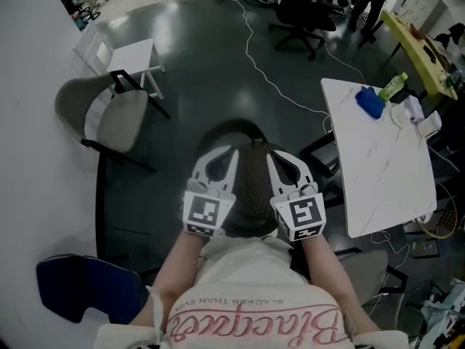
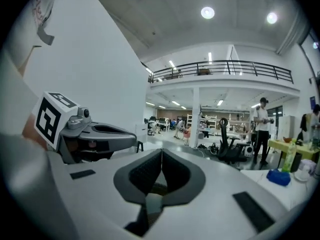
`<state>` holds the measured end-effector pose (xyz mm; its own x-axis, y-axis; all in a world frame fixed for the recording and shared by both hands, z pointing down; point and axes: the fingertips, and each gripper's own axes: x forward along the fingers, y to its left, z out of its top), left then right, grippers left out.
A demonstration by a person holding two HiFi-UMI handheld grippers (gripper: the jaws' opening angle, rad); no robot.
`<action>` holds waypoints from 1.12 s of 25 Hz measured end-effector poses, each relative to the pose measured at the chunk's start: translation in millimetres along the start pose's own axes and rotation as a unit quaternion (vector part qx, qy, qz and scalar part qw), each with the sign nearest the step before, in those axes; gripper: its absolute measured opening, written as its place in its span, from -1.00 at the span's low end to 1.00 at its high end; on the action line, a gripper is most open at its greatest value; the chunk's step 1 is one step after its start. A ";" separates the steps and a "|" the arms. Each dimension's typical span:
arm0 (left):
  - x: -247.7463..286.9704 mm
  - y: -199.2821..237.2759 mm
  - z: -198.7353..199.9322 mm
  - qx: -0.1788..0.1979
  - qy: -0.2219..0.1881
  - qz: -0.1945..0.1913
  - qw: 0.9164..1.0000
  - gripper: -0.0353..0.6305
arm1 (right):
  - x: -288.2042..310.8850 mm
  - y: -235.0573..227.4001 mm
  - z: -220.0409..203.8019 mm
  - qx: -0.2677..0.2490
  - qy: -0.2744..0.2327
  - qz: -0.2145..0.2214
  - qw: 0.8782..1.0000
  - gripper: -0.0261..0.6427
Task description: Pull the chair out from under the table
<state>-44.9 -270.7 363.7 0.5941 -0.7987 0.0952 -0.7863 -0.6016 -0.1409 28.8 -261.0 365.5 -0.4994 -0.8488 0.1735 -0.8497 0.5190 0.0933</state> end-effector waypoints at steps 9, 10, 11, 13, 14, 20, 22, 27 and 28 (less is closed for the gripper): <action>7.5 -29.1 31.4 0.018 -0.038 -0.034 0.999 -0.88 | -13.9 5.9 23.4 -0.016 -0.046 0.023 0.999 -0.91; 7.3 -30.0 33.3 0.016 -0.041 -0.035 0.998 -0.88 | -15.1 6.4 24.0 -0.018 -0.046 0.023 0.999 -0.91; 7.3 -30.7 35.1 0.014 -0.044 -0.036 0.998 -0.88 | -16.2 6.9 24.4 -0.019 -0.047 0.023 0.998 -0.91; 7.6 -32.0 38.1 0.011 -0.048 -0.036 0.998 -0.88 | -18.2 7.2 24.2 -0.022 -0.047 0.024 0.998 -0.91; 7.8 -32.6 39.1 0.011 -0.050 -0.037 0.998 -0.88 | -18.9 7.3 24.0 -0.021 -0.048 0.023 0.998 -0.91; 4.9 -31.4 42.1 0.006 -0.050 -0.040 0.998 -0.88 | -20.7 10.2 25.7 -0.020 -0.048 0.021 0.998 -0.91; 2.5 -29.9 42.1 0.004 -0.050 -0.040 0.998 -0.88 | -21.8 12.5 25.0 -0.021 -0.046 0.021 0.998 -0.91; 1.2 -30.6 40.0 -0.001 -0.049 -0.043 0.998 -0.88 | -25.1 12.8 20.0 -0.020 -0.040 0.018 0.999 -0.91; 1.7 -31.8 39.4 -0.002 -0.047 -0.044 0.998 -0.88 | -26.0 12.1 19.3 -0.019 -0.039 0.017 0.999 -0.91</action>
<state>-12.2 -252.6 329.5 0.6744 -0.7383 0.0134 -0.7306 -0.6698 -0.1328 28.2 -234.6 343.2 -0.5407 -0.8351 0.1010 -0.8256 0.5498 0.1265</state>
